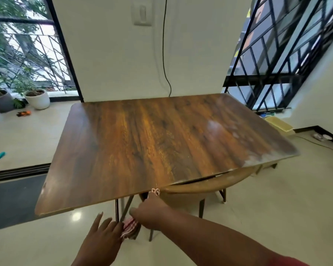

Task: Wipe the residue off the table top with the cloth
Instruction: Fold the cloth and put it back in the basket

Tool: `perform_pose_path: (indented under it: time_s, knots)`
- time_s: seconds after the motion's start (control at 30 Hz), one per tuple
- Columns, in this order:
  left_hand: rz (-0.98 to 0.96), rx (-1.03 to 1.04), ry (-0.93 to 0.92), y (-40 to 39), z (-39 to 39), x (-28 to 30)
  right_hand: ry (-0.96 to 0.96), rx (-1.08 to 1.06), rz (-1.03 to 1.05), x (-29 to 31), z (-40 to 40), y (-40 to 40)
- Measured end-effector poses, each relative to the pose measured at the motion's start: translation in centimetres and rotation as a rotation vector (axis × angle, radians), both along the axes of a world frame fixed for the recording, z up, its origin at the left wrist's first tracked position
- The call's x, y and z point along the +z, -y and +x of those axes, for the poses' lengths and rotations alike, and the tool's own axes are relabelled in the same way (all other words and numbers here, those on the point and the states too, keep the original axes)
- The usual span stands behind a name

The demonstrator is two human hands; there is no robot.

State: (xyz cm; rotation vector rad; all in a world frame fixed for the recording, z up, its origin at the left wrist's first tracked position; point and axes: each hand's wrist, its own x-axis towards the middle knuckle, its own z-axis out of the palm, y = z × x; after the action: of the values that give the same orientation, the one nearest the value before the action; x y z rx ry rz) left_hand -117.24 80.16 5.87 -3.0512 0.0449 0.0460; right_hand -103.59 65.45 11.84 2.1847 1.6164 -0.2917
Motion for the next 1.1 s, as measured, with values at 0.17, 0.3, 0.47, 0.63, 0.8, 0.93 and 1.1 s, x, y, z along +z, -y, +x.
perform_pose_path:
  time_s: [0.17,0.3,0.47,0.63,0.8,0.93,1.1]
  knots:
    - [-0.029,-0.037,-0.106,1.7,-2.9,-0.5,-0.085,-0.013,-0.033,1.2,-4.9,3.9]
    - [-0.053,-0.2,-0.222,4.3,-3.8,-1.5,-0.165,-0.154,-0.079,-0.9,-7.6,8.1]
    - [-0.015,-0.301,-0.265,9.3,-2.8,-1.2,-0.176,-0.317,-0.047,-3.0,-9.1,14.4]
    - [-0.017,-0.388,-0.262,15.4,-0.8,-1.3,-0.162,-0.483,0.012,-3.5,-9.8,21.4]
    - [0.002,-0.476,-0.301,22.8,1.0,-1.4,-0.166,-0.62,0.081,-4.3,-10.6,29.7]
    - [-0.024,-0.549,-0.302,30.4,1.8,-1.1,-0.158,-0.706,0.132,-4.4,-11.6,37.4]
    - [0.018,-0.661,-0.308,40.4,3.0,-1.1,-0.134,-0.809,0.203,-5.0,-13.2,47.9]
